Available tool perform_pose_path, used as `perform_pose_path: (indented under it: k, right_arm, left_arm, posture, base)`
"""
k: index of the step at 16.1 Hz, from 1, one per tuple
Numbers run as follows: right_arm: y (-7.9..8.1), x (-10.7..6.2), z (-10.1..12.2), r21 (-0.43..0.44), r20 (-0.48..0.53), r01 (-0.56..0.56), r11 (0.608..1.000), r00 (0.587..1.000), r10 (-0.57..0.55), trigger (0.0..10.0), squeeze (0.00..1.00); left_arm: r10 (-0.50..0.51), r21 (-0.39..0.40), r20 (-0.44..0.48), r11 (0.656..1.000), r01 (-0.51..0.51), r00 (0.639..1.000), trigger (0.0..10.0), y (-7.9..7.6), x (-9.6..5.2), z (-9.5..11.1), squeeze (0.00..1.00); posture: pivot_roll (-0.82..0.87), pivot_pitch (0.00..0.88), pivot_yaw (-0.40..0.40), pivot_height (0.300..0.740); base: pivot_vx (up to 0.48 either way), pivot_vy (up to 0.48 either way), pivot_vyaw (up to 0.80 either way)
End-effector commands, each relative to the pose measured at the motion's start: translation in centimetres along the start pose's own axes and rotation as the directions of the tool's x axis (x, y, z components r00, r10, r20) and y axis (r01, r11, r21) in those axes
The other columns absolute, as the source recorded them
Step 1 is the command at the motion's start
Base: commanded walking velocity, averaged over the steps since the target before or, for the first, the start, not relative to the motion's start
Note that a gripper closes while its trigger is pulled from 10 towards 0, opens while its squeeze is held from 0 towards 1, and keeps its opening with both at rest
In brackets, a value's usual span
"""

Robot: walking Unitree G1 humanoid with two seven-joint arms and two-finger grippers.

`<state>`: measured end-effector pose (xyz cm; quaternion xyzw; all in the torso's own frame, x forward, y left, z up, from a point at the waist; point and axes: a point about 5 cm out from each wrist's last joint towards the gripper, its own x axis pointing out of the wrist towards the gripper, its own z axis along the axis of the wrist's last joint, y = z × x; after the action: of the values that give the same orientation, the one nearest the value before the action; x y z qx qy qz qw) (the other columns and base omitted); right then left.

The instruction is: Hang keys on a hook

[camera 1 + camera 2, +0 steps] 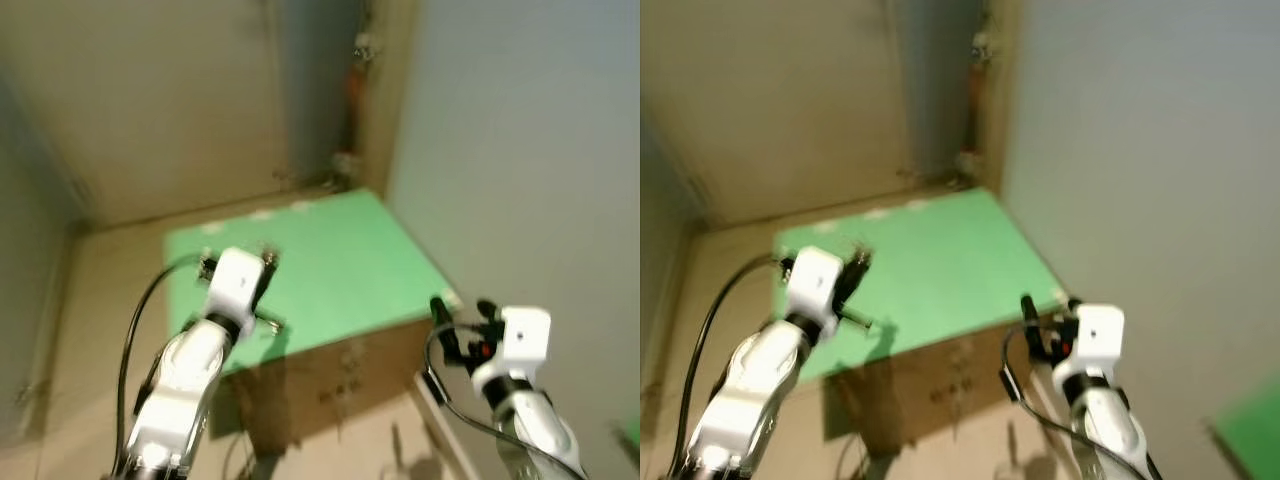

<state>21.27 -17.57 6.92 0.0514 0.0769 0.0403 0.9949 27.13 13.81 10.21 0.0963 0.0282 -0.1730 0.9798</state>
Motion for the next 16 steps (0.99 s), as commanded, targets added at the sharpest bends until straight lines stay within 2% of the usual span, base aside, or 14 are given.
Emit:
perform_pose_path:
  k: [1, 7, 16]
  right_arm:
    - [0.3, 0.6, 0.4, -0.009, 0.025, -0.008, 1.000, 1.000, 0.009, 10.0, 0.00]
    - [0.5, 1.1, 0.4, -0.007, 0.026, -0.013, 1.000, 1.000, 0.013, 10.0, 0.00]
    - [0.5, 1.0, 0.2, -0.001, 0.017, -0.004, 1.000, 1.000, 0.004, 10.0, 0.00]
  left_arm:
    - [0.017, 0.007, -0.036, 1.000, -0.017, 0.999, 10.0, 0.2, -0.1, -0.7, 0.00]
    - [0.016, -0.016, -0.015, 1.000, -0.016, 1.000, 10.0, 0.0, 0.9, 0.0, 0.00]
    - [0.008, -0.050, 0.005, 0.999, -0.007, 1.000, 10.0, -0.2, 1.6, 0.4, 0.00]
  posture:
    - [-0.14, 0.000, 0.037, 0.740]
    - [-0.14, 0.000, 0.043, 0.740]
    - [-0.16, 0.000, 0.049, 0.740]
  base:
    - [0.000, 0.000, 0.00]
    - [0.000, 0.000, 0.00]
    - [-0.243, 0.000, 0.00]
